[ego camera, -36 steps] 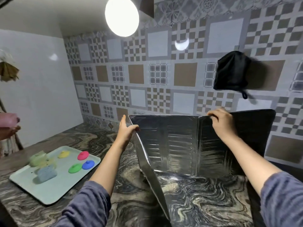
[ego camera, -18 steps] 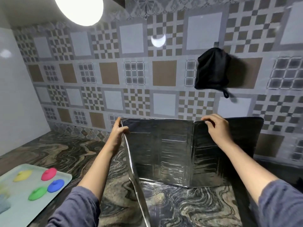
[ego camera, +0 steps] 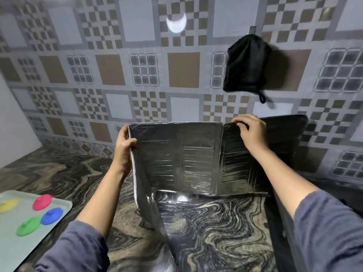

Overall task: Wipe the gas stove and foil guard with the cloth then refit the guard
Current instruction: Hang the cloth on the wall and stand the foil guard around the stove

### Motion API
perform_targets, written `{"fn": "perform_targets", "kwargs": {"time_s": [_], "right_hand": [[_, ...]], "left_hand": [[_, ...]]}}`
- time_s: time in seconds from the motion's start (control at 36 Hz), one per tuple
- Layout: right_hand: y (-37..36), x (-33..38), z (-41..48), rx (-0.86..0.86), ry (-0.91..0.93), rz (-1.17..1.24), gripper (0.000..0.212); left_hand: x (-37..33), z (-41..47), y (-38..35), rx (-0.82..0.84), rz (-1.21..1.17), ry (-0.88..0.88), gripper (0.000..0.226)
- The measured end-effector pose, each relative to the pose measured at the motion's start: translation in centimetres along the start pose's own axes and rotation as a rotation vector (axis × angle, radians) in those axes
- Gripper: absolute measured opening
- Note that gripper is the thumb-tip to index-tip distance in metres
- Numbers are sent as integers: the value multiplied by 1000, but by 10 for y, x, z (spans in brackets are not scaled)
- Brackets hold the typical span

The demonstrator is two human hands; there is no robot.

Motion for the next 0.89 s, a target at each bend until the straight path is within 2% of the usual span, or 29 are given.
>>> {"fn": "perform_targets", "kwargs": {"time_s": [0.33,0.42,0.61,0.75,0.89], "right_hand": [[-8,-3,8,-83,38,-32,25],[-8,-10,7,-75,9,-48,24],[-6,-38,0,-3,-77,-112,23],[6,-42,10,-13,-55,-107,24],[5,-33,16,0,-18,-74,25]], "left_hand": [[6,-4,0,-19,3,2,60],[11,-3,-2,2,-12,39,66],[20,-1,-29,34,-14,32,61],[20,3,-38,51,27,19,68],[19,5,-31,4,7,23,57]]}}
Point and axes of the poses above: each hand's wrist, its own z-axis towards the middle knuckle, its own y-axis out of the back of the hand, x = y × z, the point moved 4 cm from there along z, towards the middle knuckle, and after that the axes turned 11 degrees about -z, right-handed, at the moved point
